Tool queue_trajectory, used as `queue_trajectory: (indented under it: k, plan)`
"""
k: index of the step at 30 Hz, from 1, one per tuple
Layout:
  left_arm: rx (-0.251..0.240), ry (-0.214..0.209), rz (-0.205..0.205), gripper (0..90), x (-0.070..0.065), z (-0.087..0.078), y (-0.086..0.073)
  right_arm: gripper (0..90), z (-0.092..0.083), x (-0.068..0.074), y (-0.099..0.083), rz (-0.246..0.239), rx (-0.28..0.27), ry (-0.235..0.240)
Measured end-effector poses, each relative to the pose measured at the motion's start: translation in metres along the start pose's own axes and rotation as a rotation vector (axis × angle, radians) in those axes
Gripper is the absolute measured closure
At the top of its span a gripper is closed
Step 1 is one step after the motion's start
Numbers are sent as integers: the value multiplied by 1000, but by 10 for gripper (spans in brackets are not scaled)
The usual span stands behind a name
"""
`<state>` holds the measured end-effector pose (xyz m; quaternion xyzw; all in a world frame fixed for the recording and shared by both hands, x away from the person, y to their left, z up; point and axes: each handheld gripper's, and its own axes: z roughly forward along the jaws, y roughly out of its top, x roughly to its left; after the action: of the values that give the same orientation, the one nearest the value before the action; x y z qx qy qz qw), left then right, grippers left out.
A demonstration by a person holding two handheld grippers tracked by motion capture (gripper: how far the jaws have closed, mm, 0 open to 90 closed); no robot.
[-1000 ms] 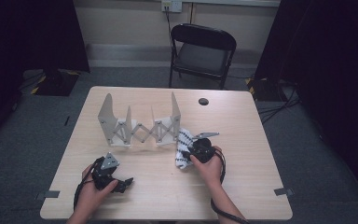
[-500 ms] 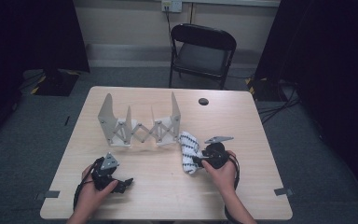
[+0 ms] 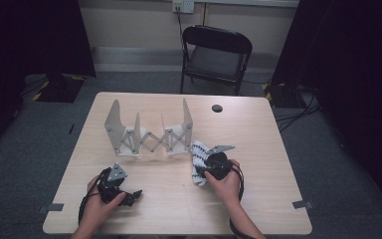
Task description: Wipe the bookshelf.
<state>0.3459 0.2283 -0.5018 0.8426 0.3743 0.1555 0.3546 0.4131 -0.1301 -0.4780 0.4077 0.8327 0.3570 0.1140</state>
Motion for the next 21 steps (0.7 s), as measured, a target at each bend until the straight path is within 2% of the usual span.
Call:
queue_trajectory:
  k: [4, 7, 11, 15, 17, 18, 19, 20, 21]
  plan:
    - [1, -2, 0, 0, 0, 0, 0, 683, 2, 6, -3, -20, -7, 4]
    - [0, -3, 2, 1, 0, 0, 0, 747, 1, 6, -2, -2, 2, 17]
    - [-1, -3, 2, 1, 0, 0, 0, 773, -1, 6, -6, 26, -9, 42]
    - [3, -4, 4, 0, 0, 0, 1, 768, -7, 7, -14, 26, -18, 52]
    - [3, -3, 3, 0, 0, 1, 1, 723, -11, 9, -18, 17, -24, 46]
    - [3, -3, 3, 0, 0, 1, 1, 656, -13, 10, -20, 20, -30, 32]
    - [3, -3, 3, 0, 0, 1, 1, 656, -13, 10, -20, 20, -30, 32]
    - [3, 0, 4, 0, 0, 0, 1, 514, -19, 9, -20, 32, -49, 0]
    - [2, 0, 0, 0, -1, 1, 1, 470, -22, 7, -19, 31, -62, -17]
